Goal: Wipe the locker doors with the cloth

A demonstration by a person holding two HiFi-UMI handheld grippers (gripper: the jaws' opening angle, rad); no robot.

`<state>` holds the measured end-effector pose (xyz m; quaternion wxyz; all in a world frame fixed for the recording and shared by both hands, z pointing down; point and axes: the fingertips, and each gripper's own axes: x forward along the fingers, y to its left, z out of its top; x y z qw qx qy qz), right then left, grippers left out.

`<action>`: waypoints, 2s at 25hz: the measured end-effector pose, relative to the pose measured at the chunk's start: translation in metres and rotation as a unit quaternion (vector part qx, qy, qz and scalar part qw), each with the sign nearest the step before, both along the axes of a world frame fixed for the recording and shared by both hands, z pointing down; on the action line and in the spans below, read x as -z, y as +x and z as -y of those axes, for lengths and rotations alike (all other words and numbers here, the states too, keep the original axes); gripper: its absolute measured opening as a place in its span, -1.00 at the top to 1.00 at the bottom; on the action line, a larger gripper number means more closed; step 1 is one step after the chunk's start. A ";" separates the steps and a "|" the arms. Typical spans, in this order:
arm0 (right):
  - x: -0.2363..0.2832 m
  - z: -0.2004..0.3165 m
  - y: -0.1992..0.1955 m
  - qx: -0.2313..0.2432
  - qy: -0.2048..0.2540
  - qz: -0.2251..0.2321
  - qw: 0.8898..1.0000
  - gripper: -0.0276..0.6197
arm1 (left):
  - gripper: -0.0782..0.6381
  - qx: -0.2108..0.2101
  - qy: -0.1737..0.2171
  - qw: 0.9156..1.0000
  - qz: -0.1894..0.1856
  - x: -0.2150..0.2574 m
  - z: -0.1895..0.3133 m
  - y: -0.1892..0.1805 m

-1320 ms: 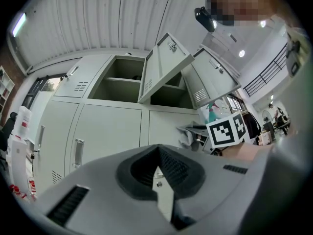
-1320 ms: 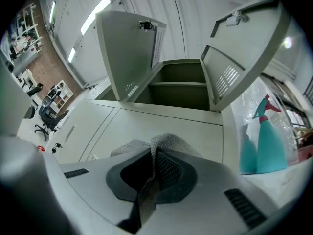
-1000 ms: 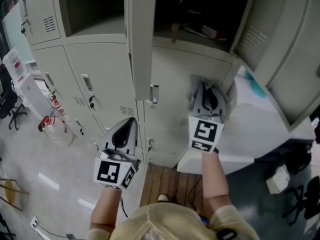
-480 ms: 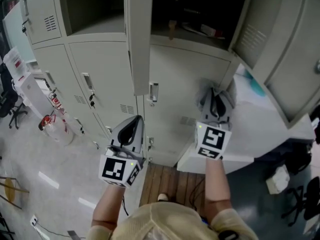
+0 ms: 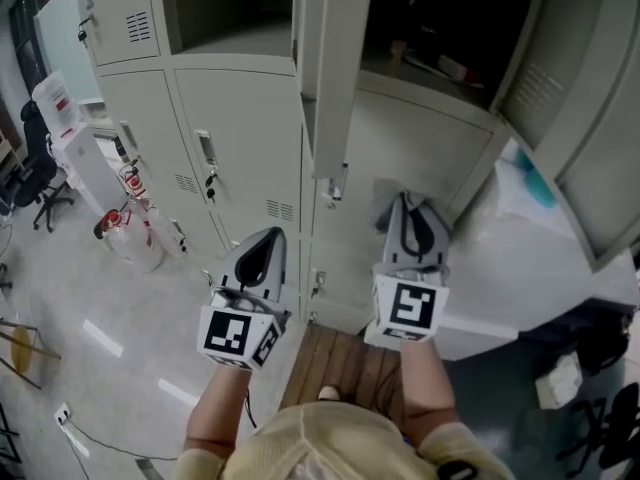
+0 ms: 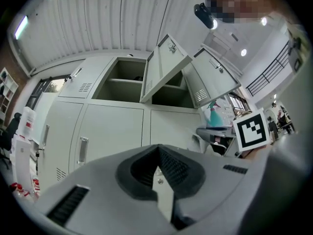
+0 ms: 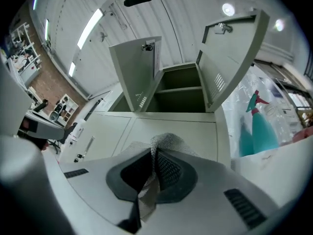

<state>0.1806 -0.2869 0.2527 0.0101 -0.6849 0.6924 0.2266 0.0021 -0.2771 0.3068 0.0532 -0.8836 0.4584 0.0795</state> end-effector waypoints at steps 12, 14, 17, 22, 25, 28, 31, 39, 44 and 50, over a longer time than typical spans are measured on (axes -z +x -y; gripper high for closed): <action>-0.052 0.061 -0.074 0.068 -0.054 0.001 0.996 0.90 | 0.79 0.059 -0.015 0.998 -0.001 -0.017 -0.010 -0.051; -0.057 0.071 -0.082 0.073 -0.059 0.003 0.996 0.90 | 0.79 0.061 -0.018 0.998 -0.002 -0.019 -0.011 -0.053; -0.061 0.087 -0.090 0.075 -0.065 -0.005 0.995 0.90 | 0.79 0.065 -0.026 0.998 0.000 -0.025 -0.012 -0.058; -0.061 0.105 -0.086 0.063 -0.067 -0.015 0.996 0.90 | 0.79 0.064 -0.035 0.997 0.000 -0.031 -0.011 -0.062; -0.060 0.105 -0.075 0.052 -0.067 -0.013 0.996 0.90 | 0.79 0.057 -0.035 0.998 0.004 -0.032 -0.008 -0.059; -0.060 0.101 -0.063 0.041 -0.067 -0.014 0.997 0.90 | 0.79 0.051 -0.040 0.998 0.002 -0.032 -0.006 -0.054; -0.061 0.095 -0.049 0.027 -0.065 -0.013 0.997 0.90 | 0.79 0.040 -0.040 0.998 0.003 -0.032 -0.004 -0.048; -0.065 0.076 0.001 -0.025 -0.069 -0.013 0.997 0.90 | 0.79 0.004 -0.040 0.999 0.000 -0.030 -0.003 -0.022; -0.066 0.065 0.033 -0.058 -0.064 -0.004 0.996 0.90 | 0.79 -0.021 -0.035 0.999 0.003 -0.030 -0.004 -0.003; -0.071 0.051 0.067 -0.092 -0.067 0.002 0.994 0.90 | 0.79 -0.051 -0.036 0.998 0.008 -0.033 -0.008 0.020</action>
